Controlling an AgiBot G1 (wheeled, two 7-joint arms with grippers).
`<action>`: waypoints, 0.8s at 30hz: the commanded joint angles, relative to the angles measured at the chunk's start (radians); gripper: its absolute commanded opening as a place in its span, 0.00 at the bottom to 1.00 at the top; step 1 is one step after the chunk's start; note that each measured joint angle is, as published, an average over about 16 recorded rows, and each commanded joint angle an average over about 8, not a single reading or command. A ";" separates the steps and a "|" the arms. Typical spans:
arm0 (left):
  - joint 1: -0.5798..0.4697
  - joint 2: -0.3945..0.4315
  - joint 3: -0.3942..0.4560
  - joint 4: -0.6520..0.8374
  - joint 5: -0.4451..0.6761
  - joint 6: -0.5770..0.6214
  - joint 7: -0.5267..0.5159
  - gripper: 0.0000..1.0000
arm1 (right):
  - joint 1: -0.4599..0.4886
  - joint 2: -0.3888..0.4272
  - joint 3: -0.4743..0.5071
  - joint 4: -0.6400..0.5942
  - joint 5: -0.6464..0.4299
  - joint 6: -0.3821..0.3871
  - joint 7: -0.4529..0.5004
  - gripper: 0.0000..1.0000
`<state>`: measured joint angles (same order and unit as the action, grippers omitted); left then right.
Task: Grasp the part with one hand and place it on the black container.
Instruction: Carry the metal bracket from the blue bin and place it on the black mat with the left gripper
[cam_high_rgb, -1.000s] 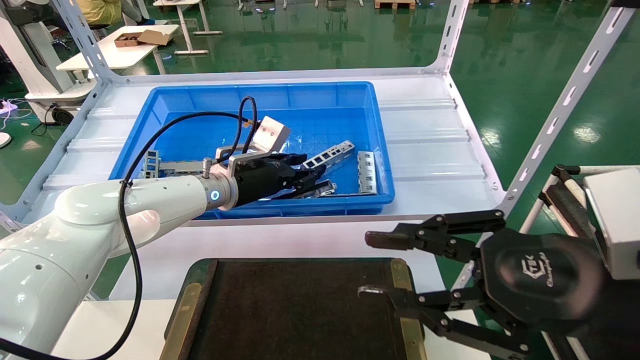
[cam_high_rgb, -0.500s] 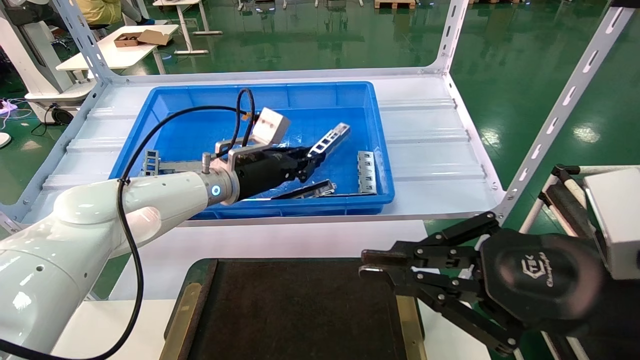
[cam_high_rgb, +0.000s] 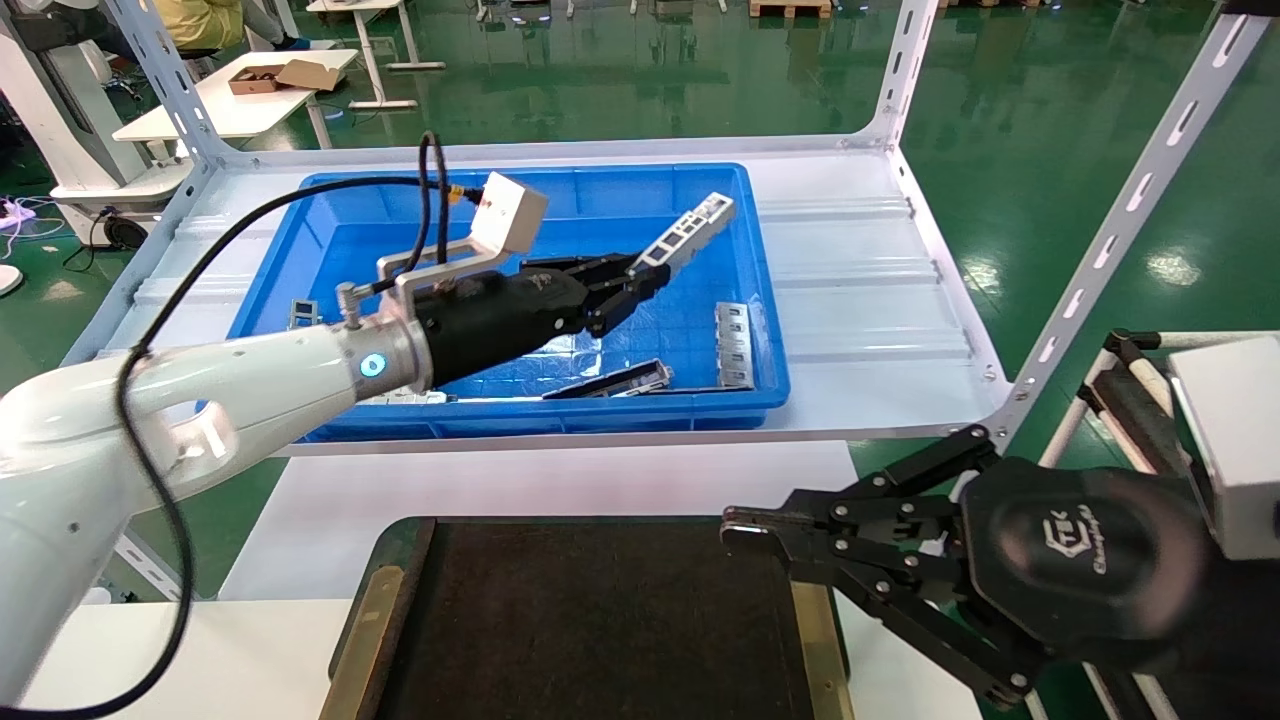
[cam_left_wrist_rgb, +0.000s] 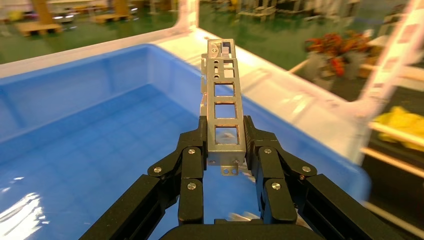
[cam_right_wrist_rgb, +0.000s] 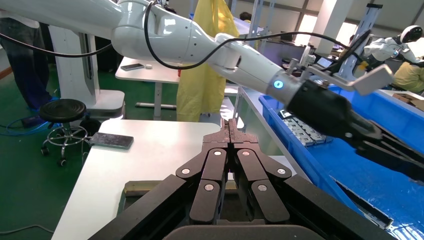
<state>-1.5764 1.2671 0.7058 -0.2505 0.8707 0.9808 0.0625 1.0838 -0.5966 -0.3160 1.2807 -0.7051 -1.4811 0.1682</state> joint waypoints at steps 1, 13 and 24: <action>0.005 -0.019 -0.009 0.001 -0.016 0.058 0.018 0.00 | 0.000 0.000 0.000 0.000 0.000 0.000 0.000 0.00; 0.108 -0.139 -0.029 -0.135 -0.073 0.271 -0.025 0.00 | 0.000 0.000 -0.001 0.000 0.000 0.000 0.000 0.00; 0.344 -0.304 -0.035 -0.499 -0.128 0.283 -0.151 0.00 | 0.000 0.000 -0.001 0.000 0.001 0.000 0.000 0.00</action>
<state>-1.2230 0.9641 0.6738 -0.7554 0.7466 1.2395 -0.0924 1.0840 -0.5963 -0.3169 1.2807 -0.7045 -1.4807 0.1677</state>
